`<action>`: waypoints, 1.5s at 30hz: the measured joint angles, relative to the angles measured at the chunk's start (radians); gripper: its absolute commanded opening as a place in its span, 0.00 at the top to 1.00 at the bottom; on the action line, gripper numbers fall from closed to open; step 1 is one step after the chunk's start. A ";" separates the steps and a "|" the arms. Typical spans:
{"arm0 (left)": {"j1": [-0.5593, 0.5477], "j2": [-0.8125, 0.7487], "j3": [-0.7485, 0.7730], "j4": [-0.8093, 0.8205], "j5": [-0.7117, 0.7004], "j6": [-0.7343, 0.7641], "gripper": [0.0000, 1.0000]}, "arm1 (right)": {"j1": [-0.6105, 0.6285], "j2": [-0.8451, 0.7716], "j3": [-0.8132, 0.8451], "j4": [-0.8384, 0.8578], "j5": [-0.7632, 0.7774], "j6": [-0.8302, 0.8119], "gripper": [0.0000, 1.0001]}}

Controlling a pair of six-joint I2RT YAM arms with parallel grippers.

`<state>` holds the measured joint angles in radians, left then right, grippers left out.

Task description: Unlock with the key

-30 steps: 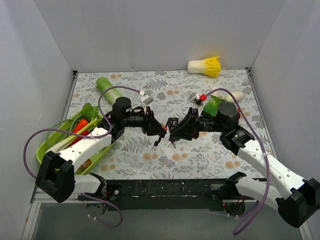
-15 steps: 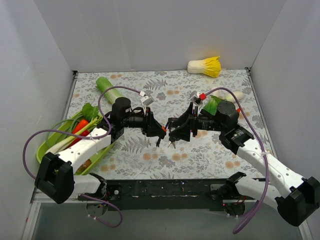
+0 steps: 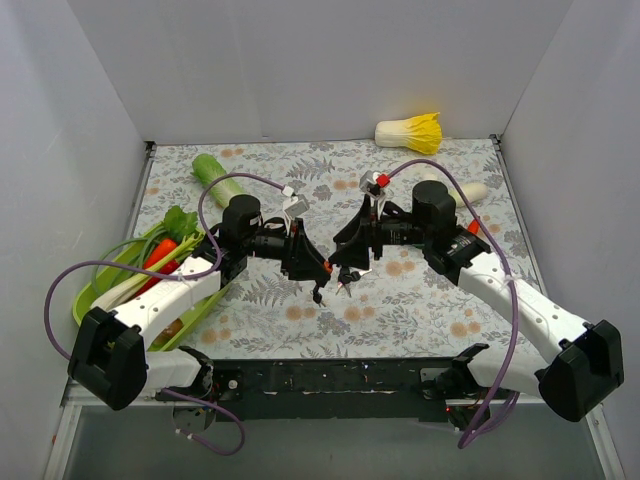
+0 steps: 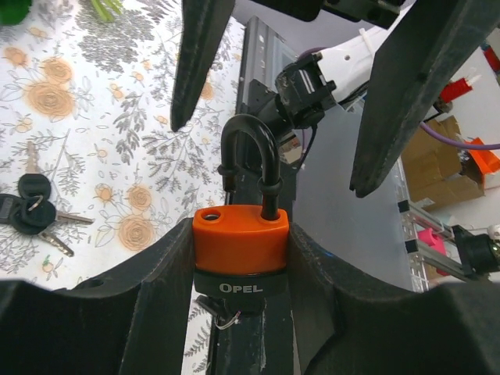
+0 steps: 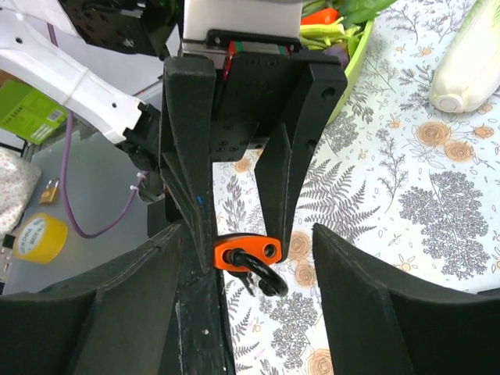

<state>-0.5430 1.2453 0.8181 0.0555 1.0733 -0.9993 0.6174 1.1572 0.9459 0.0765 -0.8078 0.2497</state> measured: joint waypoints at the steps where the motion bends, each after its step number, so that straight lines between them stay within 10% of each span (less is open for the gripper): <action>1: 0.000 0.000 0.000 -0.003 -0.006 0.005 1.00 | 0.000 0.005 0.000 -0.008 -0.004 -0.003 0.34; 28: -0.007 -0.031 0.031 -0.225 -0.410 0.131 1.00 | -0.010 0.151 -0.028 0.088 0.085 0.022 0.94; 45: -0.011 0.282 0.096 -0.408 -0.814 0.166 1.00 | -0.006 0.697 0.035 0.381 0.073 0.044 0.83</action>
<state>-0.5537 1.5269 0.9138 -0.3523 0.2596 -0.8333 0.6113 1.8542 0.9806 0.4580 -0.7349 0.2939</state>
